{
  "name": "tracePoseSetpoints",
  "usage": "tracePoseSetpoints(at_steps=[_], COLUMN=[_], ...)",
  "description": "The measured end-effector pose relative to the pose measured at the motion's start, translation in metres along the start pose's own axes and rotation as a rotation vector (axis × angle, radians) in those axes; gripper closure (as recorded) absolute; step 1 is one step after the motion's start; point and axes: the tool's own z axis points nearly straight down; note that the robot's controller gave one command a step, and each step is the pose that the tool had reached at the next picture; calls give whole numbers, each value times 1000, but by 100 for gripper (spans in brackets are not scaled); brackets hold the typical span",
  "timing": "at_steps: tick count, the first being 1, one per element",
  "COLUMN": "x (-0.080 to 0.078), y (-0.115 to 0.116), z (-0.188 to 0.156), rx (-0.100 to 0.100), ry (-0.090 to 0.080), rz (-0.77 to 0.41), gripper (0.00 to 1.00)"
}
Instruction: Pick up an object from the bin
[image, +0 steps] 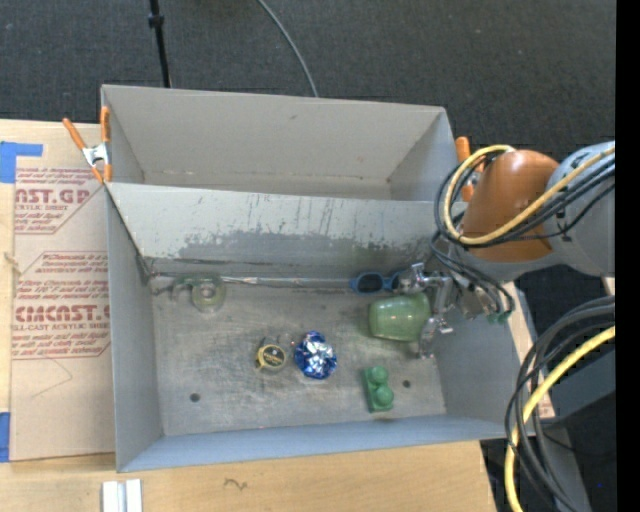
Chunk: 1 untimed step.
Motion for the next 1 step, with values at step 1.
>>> tracePoseSetpoints(at_steps=[1], x=[5], y=[0], z=[-162], rx=[-3], ry=[-2], rz=[-279], gripper=[100])
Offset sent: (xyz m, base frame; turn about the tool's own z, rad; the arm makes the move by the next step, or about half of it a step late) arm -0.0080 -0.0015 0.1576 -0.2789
